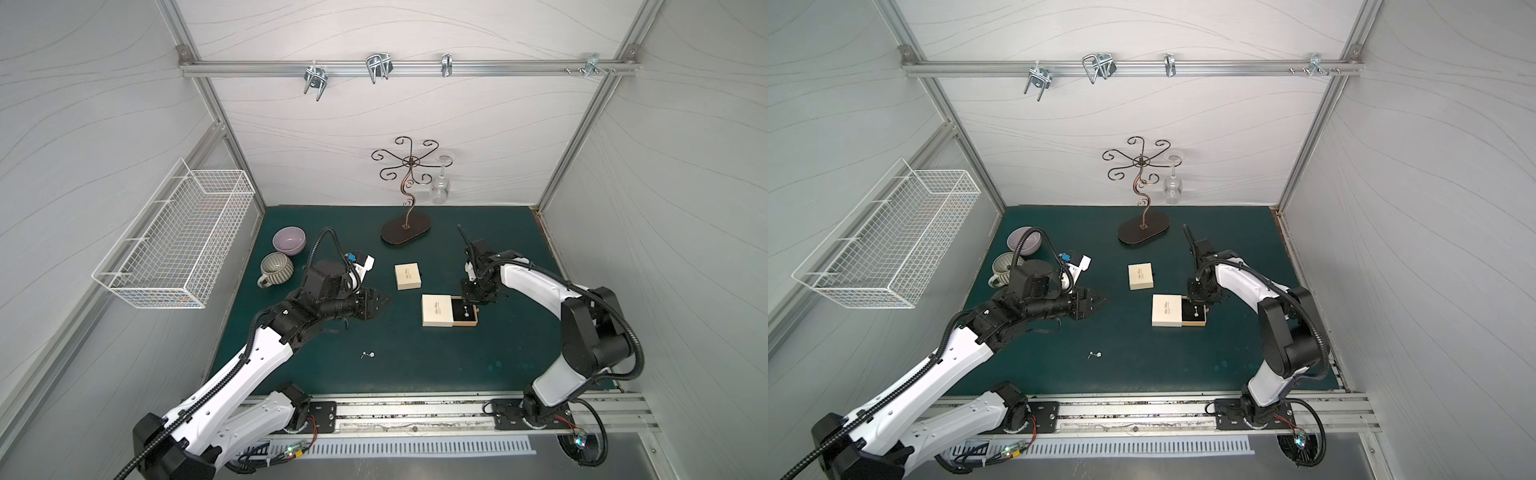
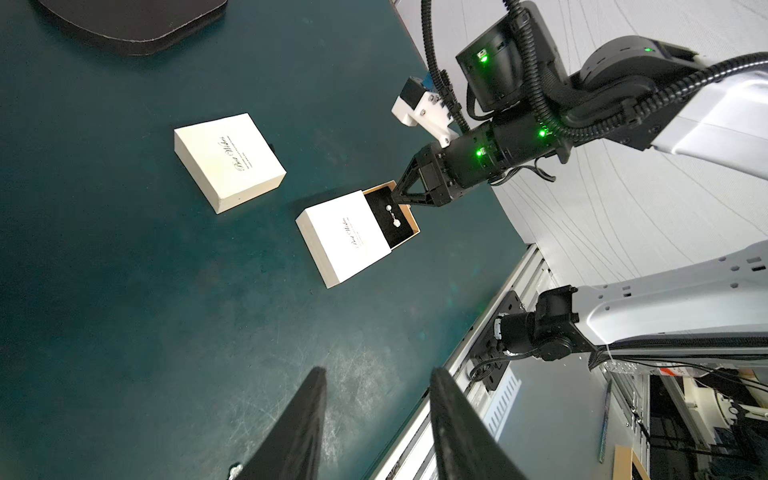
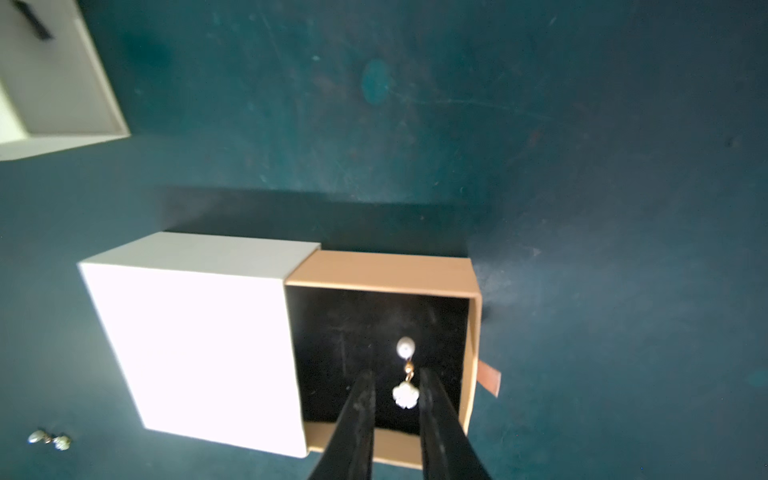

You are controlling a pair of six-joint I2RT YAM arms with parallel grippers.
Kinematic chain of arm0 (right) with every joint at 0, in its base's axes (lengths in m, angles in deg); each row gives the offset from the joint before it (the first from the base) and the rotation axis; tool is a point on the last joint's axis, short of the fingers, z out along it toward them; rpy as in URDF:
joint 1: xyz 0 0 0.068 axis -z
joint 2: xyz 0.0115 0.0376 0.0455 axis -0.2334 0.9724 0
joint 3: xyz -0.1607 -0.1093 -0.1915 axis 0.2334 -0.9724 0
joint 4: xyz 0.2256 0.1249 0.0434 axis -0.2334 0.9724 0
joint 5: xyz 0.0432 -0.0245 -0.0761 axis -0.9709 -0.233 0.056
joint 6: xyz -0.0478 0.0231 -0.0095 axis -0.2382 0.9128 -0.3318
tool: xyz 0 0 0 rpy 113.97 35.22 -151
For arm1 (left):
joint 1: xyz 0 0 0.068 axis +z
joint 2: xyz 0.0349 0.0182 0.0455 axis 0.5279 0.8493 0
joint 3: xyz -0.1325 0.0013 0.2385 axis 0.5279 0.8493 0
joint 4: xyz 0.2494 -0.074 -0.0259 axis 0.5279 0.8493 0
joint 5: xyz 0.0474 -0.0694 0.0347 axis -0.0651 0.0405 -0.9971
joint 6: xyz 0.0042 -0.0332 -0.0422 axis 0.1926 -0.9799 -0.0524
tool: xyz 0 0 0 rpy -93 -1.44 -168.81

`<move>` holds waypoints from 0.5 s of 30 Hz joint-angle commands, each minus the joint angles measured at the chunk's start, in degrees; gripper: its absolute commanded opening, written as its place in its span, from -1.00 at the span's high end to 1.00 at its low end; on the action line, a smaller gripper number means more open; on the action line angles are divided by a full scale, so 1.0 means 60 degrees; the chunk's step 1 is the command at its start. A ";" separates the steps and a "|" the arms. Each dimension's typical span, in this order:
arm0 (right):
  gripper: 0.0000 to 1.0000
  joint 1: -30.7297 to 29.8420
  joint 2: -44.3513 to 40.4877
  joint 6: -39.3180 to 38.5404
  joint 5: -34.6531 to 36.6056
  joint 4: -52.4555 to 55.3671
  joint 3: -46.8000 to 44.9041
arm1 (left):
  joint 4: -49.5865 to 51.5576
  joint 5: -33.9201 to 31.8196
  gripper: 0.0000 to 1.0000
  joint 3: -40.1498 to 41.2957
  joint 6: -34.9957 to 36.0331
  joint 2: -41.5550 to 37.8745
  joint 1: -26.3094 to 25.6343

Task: Place the earrings into the drawer-style jewelry box
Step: Insert the earring into the inner lining.

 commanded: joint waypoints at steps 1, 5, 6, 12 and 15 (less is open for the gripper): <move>0.53 -0.0763 -0.0692 0.0231 -0.0344 0.0522 0.0465 | 0.0358 -0.0926 0.14 -0.0270 -0.0146 -0.0138 0.0029; 0.53 -0.1700 -0.1108 0.0890 -0.1208 0.0106 0.0686 | 0.1040 -0.2864 0.14 -0.0333 -0.0586 -0.0648 0.0074; 0.53 -0.1997 -0.1169 0.1087 -0.1525 -0.0264 0.0645 | 0.1147 -0.3216 0.14 -0.0309 -0.0650 -0.0837 0.0091; 0.51 -0.4021 -0.0450 0.2465 -0.1520 -0.1245 0.1097 | 0.1891 -0.4845 0.13 -0.0221 -0.0902 -0.2107 0.0120; 0.51 -0.4863 0.0381 0.2797 -0.1190 -0.1243 0.1711 | 0.2141 -0.5194 0.13 -0.0181 -0.0979 -0.2677 0.0146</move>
